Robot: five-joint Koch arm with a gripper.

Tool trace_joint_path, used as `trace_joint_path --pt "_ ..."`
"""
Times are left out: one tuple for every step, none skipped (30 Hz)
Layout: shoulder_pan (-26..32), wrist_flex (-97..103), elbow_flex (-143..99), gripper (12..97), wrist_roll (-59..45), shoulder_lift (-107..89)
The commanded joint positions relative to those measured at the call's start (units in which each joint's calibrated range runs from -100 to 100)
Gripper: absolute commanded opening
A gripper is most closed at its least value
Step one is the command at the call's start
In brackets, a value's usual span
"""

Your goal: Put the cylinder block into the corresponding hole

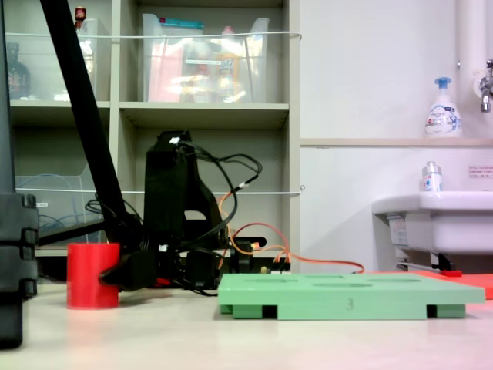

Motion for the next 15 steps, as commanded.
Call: trace_joint_path --pt "0.05 6.85 1.52 74.2 0.34 -0.16" --pt "0.10 6.85 1.62 72.2 0.34 -0.16" --pt "0.10 6.85 1.62 69.8 0.34 -0.16" --pt "0.10 6.85 1.62 67.4 0.34 -0.16" --pt "0.10 6.85 1.62 65.6 0.34 -0.30" --pt "0.15 6.85 1.62 63.6 0.34 -0.44" --pt "0.15 6.85 1.62 61.5 0.34 -0.58" --pt "0.20 6.85 1.62 59.1 0.39 -0.72" --pt "0.24 6.85 1.62 57.1 0.39 -0.72" --pt "0.24 6.85 1.62 55.4 0.39 -1.00" --pt "0.29 6.85 1.62 53.2 0.39 -1.14" --pt "0.39 6.85 1.62 50.9 0.39 -1.14" --pt "0.44 6.85 1.52 48.9 0.39 -1.28" --pt "0.54 6.85 1.52 47.9 0.44 -1.42" --pt "0.59 6.85 1.52 47.0 0.49 -1.42"
